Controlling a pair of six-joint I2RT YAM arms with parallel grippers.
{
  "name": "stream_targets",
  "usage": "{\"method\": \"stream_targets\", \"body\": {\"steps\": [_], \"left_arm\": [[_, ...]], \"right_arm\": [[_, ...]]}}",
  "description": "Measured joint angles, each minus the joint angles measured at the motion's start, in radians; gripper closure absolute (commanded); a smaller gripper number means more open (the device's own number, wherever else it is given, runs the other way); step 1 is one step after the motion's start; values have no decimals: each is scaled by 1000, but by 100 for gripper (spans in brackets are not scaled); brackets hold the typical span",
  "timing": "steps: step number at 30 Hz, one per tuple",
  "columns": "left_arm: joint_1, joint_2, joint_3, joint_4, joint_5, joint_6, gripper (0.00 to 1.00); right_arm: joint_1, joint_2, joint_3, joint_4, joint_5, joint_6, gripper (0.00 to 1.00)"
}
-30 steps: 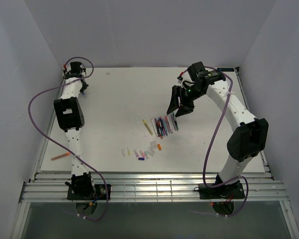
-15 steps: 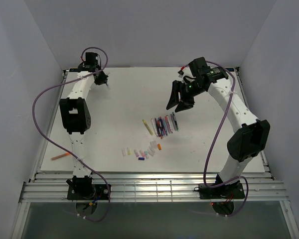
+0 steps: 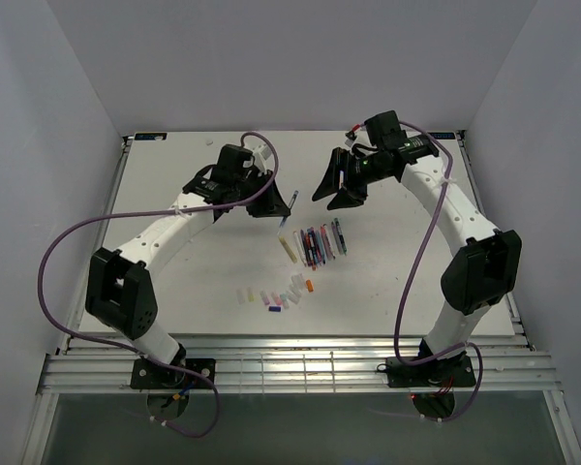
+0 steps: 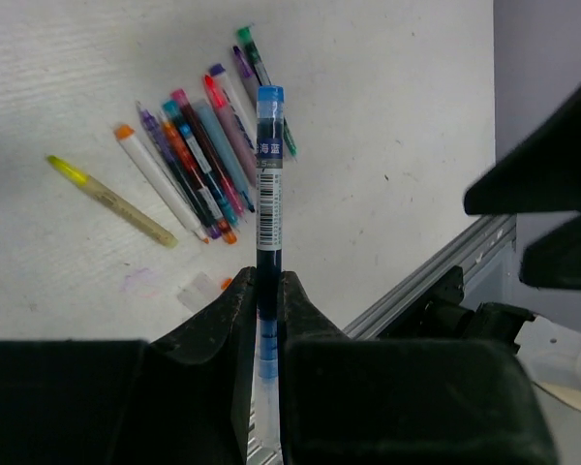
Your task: Open the pen caps
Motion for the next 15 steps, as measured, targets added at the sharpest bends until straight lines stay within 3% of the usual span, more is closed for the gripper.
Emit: {"method": "stream_targets", "body": {"steps": [6, 15], "left_arm": [[-116, -70, -71, 0, -11, -1, 100], [-119, -107, -74, -2, -46, 2, 100]], "right_arm": [[17, 14, -72, 89, -2, 91, 41], [72, 33, -124, 161, 21, 194, 46]]}}
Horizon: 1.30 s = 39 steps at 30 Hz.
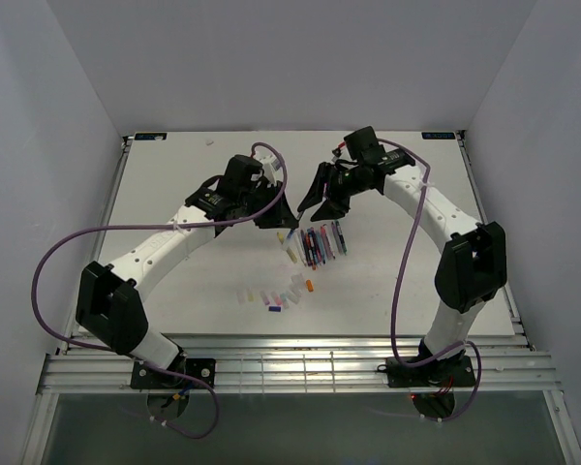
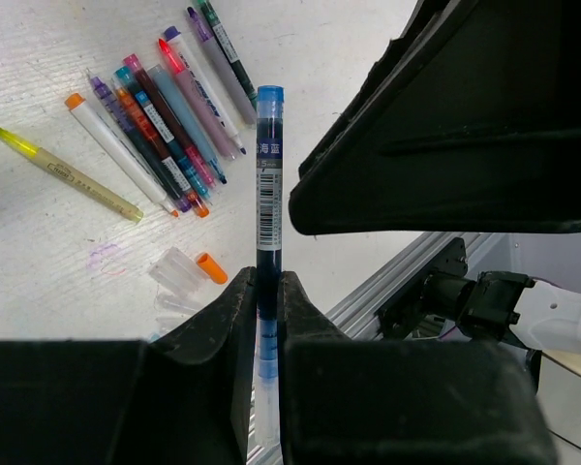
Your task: Open the pen caps
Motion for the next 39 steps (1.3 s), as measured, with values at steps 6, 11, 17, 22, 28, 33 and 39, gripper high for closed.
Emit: {"method": "stream_targets", "body": {"steps": [6, 11, 17, 22, 28, 33, 39], "left_arm": [[-3, -1, 0, -2, -3, 1, 100], [-15, -2, 1, -3, -3, 1, 100], [-27, -8, -2, -25, -6, 0, 87], [-32, -33, -29, -26, -12, 3, 51], [-31, -105, -92, -24, -12, -4, 48], [-32, -121, -132, -22, -1, -13, 49], [-41, -120, -146, -16, 21, -19, 54]], "right_arm": [[23, 10, -16, 33, 12, 38, 55], [43, 34, -26, 54, 17, 50, 62], [60, 60, -39, 93, -6, 80, 92], [67, 60, -41, 101, -2, 71, 92], [65, 60, -41, 102, 4, 67, 92], [65, 61, -41, 102, 3, 67, 92], [65, 76, -40, 108, -4, 65, 92]]}}
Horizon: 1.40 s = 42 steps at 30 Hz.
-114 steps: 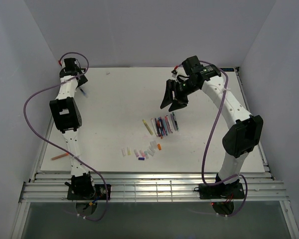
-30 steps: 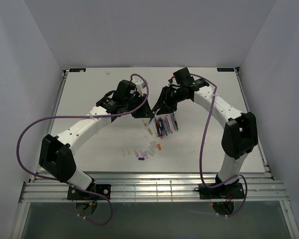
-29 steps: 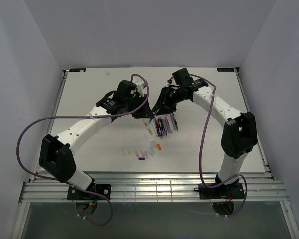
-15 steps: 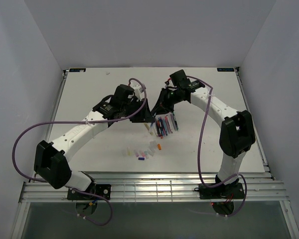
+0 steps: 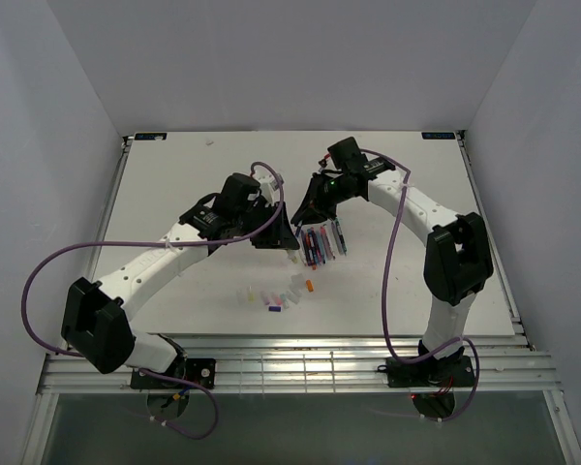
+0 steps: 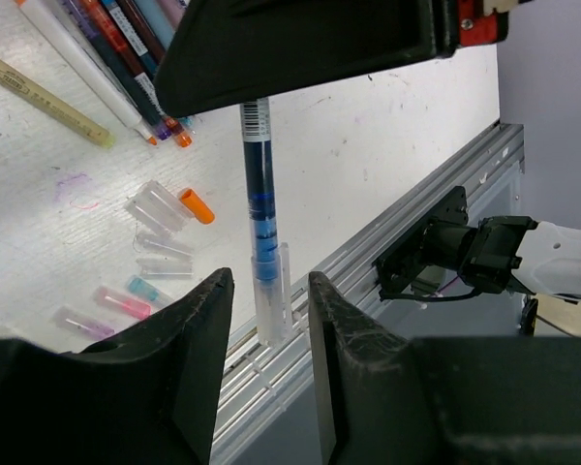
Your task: Open the pen caps
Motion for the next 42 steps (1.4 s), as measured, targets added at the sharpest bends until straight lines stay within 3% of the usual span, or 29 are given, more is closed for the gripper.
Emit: {"method": "stream_targets", "body": {"steps": [10, 15, 22, 26, 31, 37, 42], "left_arm": [[-5, 32, 0, 8, 33, 2, 70], [-2, 40, 0, 11, 25, -8, 100], [1, 43, -25, 55, -2, -9, 100], [-11, 38, -61, 125, -60, -6, 100], [-155, 3, -150, 11, -93, -3, 100], [-178, -90, -235, -77, -177, -33, 100], [-119, -127, -238, -128, -275, -72, 100]], "right_arm": [[0, 19, 6, 23, -22, 2, 92], [-2, 39, 24, 18, -24, -2, 92], [-13, 91, 95, -24, -11, -17, 92], [-37, 182, 216, -100, 2, -19, 92], [-143, 310, 396, -46, 47, 35, 92], [-211, 319, 392, -18, 65, 39, 92], [-187, 317, 351, -116, 143, -134, 92]]}}
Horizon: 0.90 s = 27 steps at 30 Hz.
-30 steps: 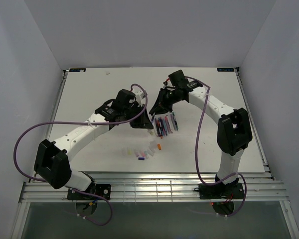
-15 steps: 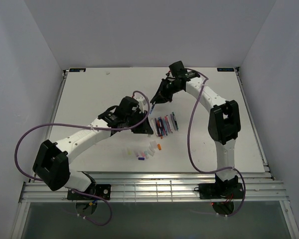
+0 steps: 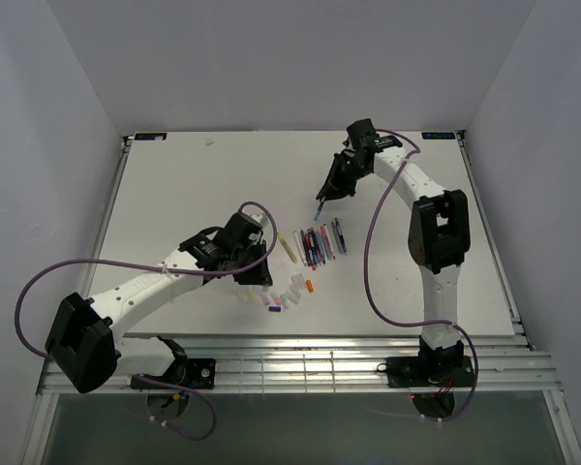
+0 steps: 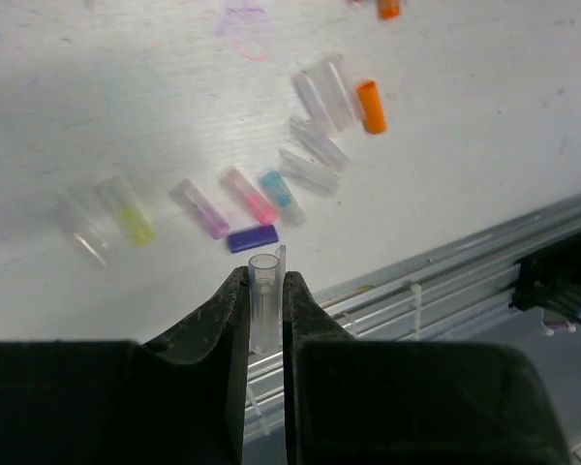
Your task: Open the pen caps
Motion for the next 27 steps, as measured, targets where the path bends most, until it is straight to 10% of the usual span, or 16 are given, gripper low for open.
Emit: {"method": "stream_targets", "body": {"steps": [27], "left_arm": [[222, 393, 87, 22, -48, 61, 82]], "right_arm": [[-41, 30, -68, -259, 384, -477, 90]]}}
